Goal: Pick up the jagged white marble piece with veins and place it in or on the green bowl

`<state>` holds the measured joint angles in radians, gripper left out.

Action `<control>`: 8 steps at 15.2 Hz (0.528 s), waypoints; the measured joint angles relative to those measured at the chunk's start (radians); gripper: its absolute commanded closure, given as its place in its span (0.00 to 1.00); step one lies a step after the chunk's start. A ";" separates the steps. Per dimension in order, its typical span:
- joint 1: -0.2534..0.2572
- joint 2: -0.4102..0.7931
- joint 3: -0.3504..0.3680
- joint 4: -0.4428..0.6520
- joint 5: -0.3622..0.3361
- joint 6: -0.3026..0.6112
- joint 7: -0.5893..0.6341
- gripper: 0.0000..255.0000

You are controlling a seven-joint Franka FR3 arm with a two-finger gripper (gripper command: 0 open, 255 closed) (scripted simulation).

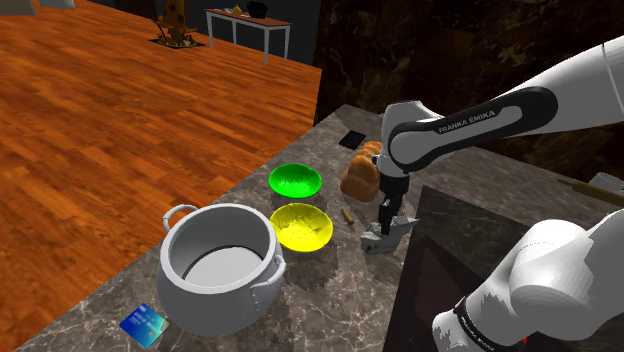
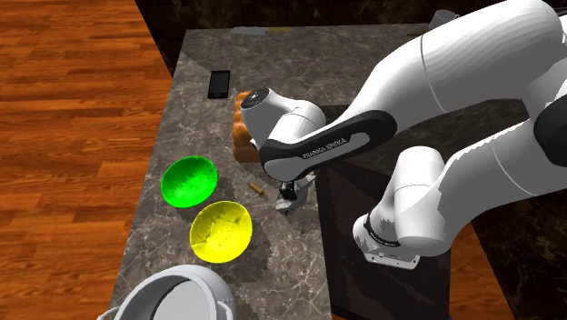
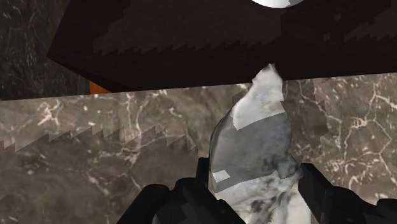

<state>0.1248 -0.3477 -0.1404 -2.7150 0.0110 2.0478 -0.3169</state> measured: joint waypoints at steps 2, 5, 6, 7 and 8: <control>-0.001 -0.006 0.000 0.002 -0.001 -0.009 0.001 1.00; -0.001 -0.035 0.003 0.015 -0.002 -0.051 0.006 1.00; -0.002 -0.044 0.004 0.024 -0.004 -0.069 0.007 1.00; -0.003 -0.056 0.004 0.029 -0.005 -0.086 0.008 1.00; -0.003 -0.062 0.005 0.036 -0.005 -0.100 0.010 1.00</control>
<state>0.1220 -0.4099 -0.1355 -2.6786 0.0060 1.9479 -0.3072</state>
